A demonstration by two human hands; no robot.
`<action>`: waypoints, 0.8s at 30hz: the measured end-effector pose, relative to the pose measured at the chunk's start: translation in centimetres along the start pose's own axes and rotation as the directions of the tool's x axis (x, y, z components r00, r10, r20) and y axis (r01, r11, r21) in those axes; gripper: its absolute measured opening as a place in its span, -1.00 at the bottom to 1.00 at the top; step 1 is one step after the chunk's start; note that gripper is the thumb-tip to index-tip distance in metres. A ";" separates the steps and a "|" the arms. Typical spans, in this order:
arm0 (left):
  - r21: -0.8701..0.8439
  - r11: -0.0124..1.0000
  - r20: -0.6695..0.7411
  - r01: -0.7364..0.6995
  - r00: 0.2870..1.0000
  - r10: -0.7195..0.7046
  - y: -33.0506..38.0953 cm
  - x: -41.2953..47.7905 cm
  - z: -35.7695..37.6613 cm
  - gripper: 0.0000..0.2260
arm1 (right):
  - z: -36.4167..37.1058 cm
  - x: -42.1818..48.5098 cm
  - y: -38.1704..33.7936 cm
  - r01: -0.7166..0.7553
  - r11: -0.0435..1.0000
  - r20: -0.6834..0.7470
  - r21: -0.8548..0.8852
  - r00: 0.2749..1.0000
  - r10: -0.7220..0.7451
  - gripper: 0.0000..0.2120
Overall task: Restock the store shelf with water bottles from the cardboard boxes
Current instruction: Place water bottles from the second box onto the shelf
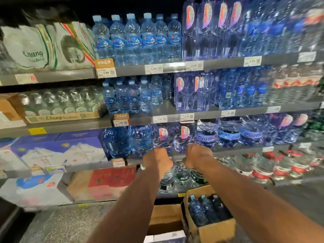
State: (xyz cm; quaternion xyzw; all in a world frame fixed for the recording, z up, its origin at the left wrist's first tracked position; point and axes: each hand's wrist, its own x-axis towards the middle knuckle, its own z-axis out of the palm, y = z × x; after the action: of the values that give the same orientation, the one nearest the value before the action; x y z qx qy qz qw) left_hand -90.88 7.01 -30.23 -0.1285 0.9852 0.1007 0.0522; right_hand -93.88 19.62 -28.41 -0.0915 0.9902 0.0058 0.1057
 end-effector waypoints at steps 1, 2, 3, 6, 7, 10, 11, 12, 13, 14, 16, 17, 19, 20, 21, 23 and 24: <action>0.017 1.000 0.007 -0.012 1.000 0.012 0.7 -0.4 0.2 -0.77 | 0.1 -0.4 0.7 -0.008 1.000 0.005 0.002 1.000 0.008 -0.61; 0.033 0.999 0.010 -0.018 1.000 0.018 1.4 -0.7 0.5 -0.77 | 0.2 -0.8 1.4 -0.016 1.000 0.012 0.008 1.000 0.015 -0.61; 0.039 0.999 0.014 -0.023 1.000 0.022 2.1 -0.9 0.8 -0.78 | 0.4 -1.1 2.2 -0.022 1.000 0.019 0.018 1.000 0.022 -0.61; 0.035 0.999 0.018 -0.041 0.999 0.041 4.9 -1.4 1.6 -0.84 | 0.7 -1.8 4.8 -0.042 0.999 0.035 0.034 0.999 0.041 -0.59; 0.033 0.998 0.014 -0.046 0.999 0.045 5.9 -1.4 1.9 -0.85 | 0.8 -2.0 5.9 -0.046 0.998 0.036 0.033 0.998 0.044 -0.58; 0.011 0.999 0.021 -0.043 0.999 0.043 9.5 -1.4 2.8 -0.86 | 1.0 -2.0 9.3 -0.042 0.999 0.050 0.035 0.998 0.040 -0.56; 0.001 0.999 0.031 -0.042 0.999 0.042 10.7 -1.4 3.2 -0.85 | 1.1 -2.0 10.5 -0.042 0.998 0.056 0.036 0.998 0.040 -0.58; -0.012 0.999 0.045 -0.045 0.998 0.045 12.0 -1.3 3.8 -0.85 | 1.2 -2.0 11.8 -0.041 0.999 0.064 0.035 0.997 0.038 -0.60; -0.027 0.998 0.057 -0.050 0.997 0.051 13.2 -1.2 4.5 -0.85 | 1.3 -1.9 13.1 -0.037 0.999 0.072 0.034 0.997 0.034 -0.61; -0.035 0.998 0.062 -0.058 0.996 0.060 14.4 -1.1 5.1 -0.85 | 1.5 -1.7 14.3 -0.031 0.999 0.079 0.030 0.996 0.029 -0.62; -0.013 0.997 0.039 -0.073 0.997 0.073 16.7 -1.0 6.3 -0.84 | 2.0 -1.3 16.6 -0.016 1.000 0.099 0.007 0.995 0.015 -0.60; 0.000 0.997 0.025 -0.074 0.997 0.074 17.7 -0.9 6.8 -0.83 | 2.2 -1.0 17.7 -0.009 1.000 0.110 -0.006 0.994 0.009 -0.59; 0.006 0.998 0.013 -0.069 0.998 0.069 19.5 -0.8 7.9 -0.81 | 2.8 -0.4 19.5 0.009 1.000 0.125 -0.025 0.992 -0.006 -0.56; 0.006 0.998 0.007 -0.063 0.998 0.063 20.2 -0.7 8.5 -0.82 | 3.2 -0.1 20.4 0.019 0.999 0.123 -0.033 0.992 -0.015 -0.57; 0.008 0.998 0.001 -0.059 0.998 0.059 20.7 -0.8 9.1 -0.83 | 3.7 0.2 21.1 0.027 0.999 0.115 -0.041 0.993 -0.022 -0.58; 0.022 0.998 -0.011 -0.056 0.998 0.057 21.1 -0.8 10.4 -0.85 | 4.8 0.6 22.2 0.046 0.998 0.100 -0.052 0.994 -0.041 -0.60; 0.043 0.998 -0.016 -0.056 0.998 0.057 21.2 -0.9 11.1 -0.83 | 5.4 0.7 22.6 0.060 0.997 0.099 -0.042 0.994 -0.056 -0.61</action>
State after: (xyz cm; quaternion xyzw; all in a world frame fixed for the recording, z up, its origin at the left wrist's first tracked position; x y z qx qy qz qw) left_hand -94.78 29.62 -37.02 -0.1004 0.9907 0.0802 0.0435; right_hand -97.53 41.90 -34.06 -0.1223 0.9803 0.0296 0.1520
